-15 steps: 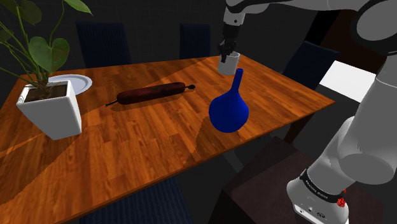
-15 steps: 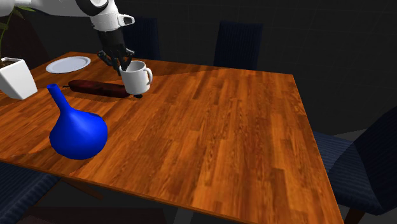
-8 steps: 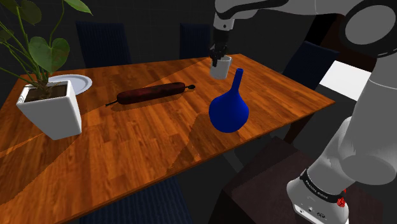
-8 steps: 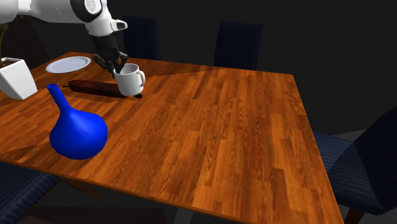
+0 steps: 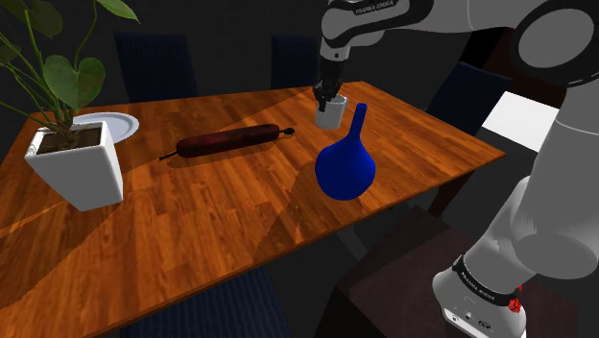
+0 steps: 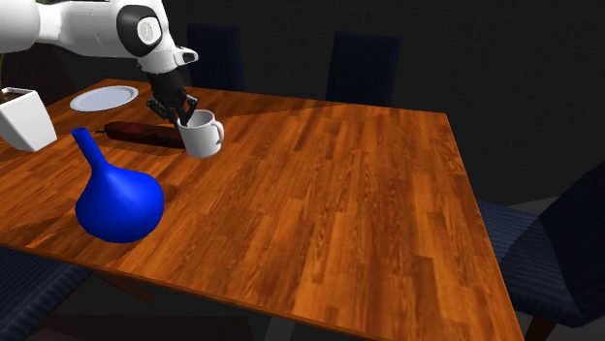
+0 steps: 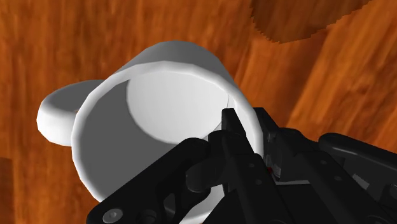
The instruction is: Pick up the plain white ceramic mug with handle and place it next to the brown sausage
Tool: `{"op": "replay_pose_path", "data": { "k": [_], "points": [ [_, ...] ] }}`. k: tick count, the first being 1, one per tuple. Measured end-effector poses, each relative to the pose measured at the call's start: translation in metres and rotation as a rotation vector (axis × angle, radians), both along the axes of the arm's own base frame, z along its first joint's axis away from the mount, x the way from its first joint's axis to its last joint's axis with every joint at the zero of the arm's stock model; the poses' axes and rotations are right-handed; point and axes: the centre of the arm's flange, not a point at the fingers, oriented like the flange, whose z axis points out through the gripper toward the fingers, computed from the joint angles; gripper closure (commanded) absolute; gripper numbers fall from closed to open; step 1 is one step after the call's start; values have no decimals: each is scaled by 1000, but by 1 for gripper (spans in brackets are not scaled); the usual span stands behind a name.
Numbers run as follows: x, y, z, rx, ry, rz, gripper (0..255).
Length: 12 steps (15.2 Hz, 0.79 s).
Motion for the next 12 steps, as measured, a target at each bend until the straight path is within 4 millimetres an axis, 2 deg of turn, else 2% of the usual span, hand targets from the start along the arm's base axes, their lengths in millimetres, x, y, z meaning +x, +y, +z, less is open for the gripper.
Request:
{"op": "replay_pose_path", "data": {
  "k": [12],
  "points": [
    [1,0,-63,0,0,0,255]
  ]
}}
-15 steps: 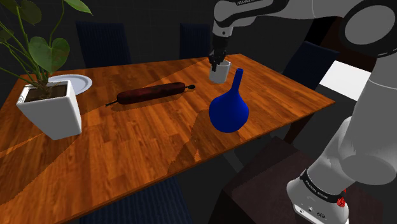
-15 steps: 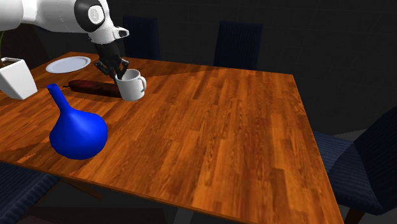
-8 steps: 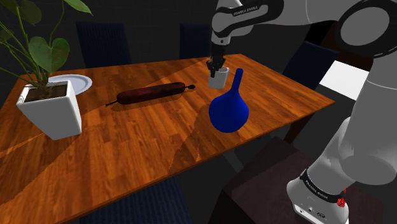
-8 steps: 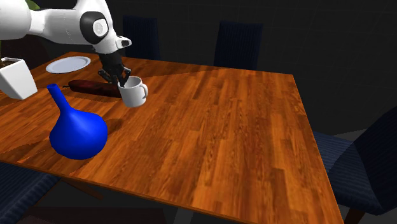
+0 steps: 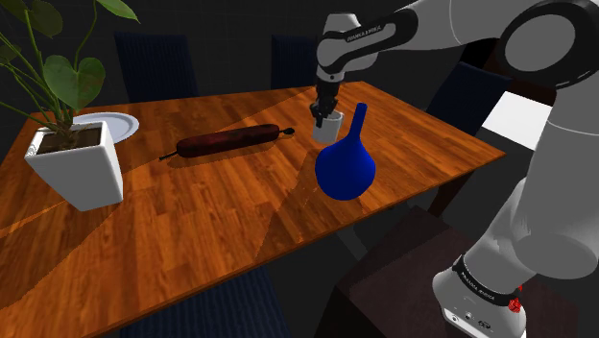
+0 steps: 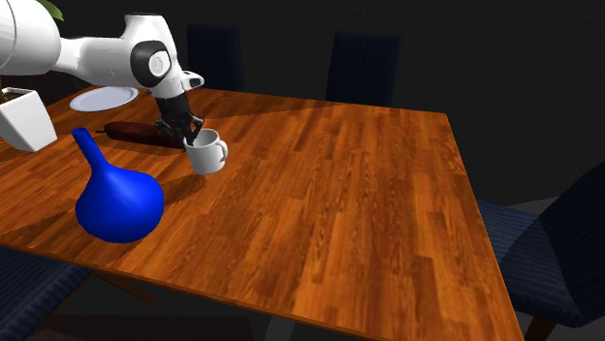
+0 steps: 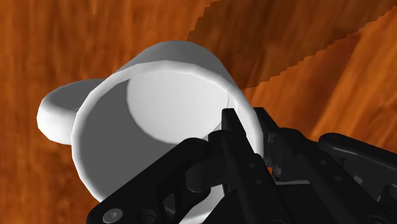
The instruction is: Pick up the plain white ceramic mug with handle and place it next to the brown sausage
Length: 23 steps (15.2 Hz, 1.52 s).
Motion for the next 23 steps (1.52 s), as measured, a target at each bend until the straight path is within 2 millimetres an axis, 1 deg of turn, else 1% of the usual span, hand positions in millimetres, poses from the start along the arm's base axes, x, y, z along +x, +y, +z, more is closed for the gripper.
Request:
{"op": "replay_pose_path", "data": {
  "k": [6,8,13,14,20,21,23],
  "points": [
    [0,0,-31,0,0,0,255],
    [0,0,-35,0,0,0,255],
    [0,0,-37,0,0,0,255],
    [0,0,-37,0,0,0,0],
    [0,0,-36,0,-1,0,0],
    [0,-2,-30,0,-1,0,0],
    [-1,-1,-8,0,-2,0,0]
  ]
}}
